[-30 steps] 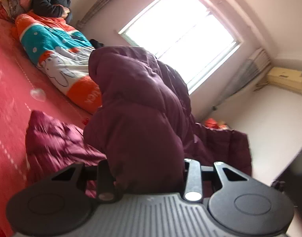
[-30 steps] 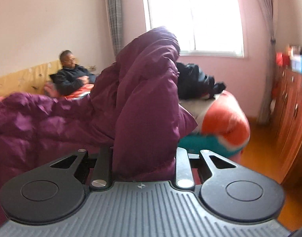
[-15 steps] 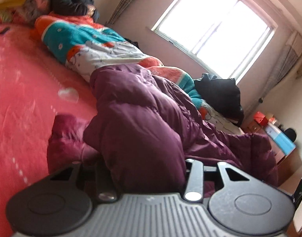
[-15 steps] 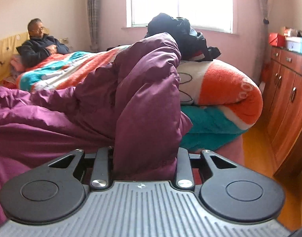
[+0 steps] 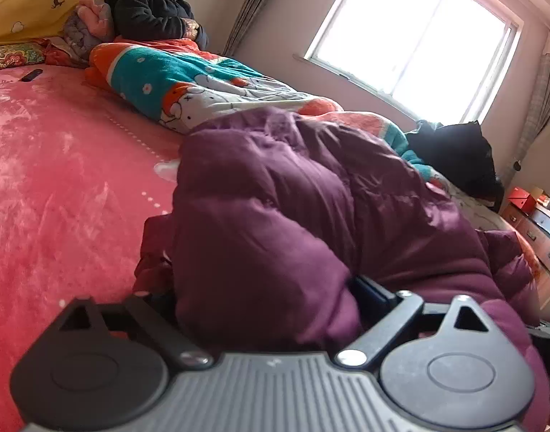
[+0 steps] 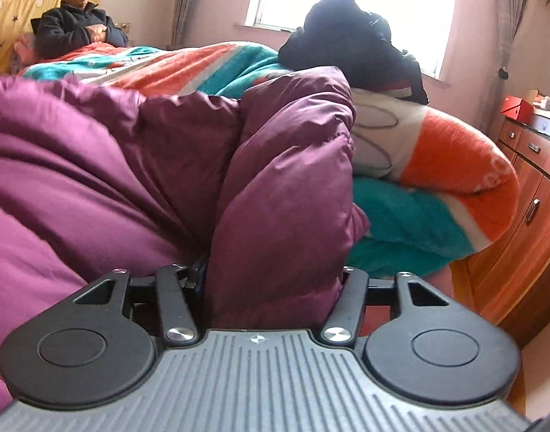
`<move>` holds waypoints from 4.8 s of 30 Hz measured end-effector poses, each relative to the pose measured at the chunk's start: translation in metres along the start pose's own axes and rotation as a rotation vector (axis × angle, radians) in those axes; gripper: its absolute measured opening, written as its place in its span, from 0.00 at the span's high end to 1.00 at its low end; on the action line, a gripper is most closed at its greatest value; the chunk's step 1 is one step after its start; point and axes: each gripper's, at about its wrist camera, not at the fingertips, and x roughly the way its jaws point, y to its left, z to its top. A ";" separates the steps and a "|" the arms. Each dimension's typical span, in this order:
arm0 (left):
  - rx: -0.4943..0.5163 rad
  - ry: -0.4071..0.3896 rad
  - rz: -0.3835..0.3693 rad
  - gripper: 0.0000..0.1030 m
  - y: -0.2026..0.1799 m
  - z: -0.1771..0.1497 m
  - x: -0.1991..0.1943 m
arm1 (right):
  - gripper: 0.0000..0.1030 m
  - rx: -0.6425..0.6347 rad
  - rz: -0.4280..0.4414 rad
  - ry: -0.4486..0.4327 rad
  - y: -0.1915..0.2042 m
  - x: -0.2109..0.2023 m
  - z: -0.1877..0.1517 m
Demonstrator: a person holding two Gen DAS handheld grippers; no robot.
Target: Fold large clothes
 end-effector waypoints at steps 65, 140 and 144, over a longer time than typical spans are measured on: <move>0.287 -0.312 0.336 0.00 -0.097 -0.026 -0.034 | 0.00 0.256 -0.009 -0.262 -0.012 -0.080 -0.027; 0.315 -0.278 0.230 0.00 -0.246 -0.260 -0.568 | 0.00 0.291 -0.054 -0.375 -0.027 -0.761 -0.248; 0.318 -0.283 0.240 0.00 -0.246 -0.261 -0.567 | 0.00 0.274 -0.047 -0.388 -0.023 -0.761 -0.248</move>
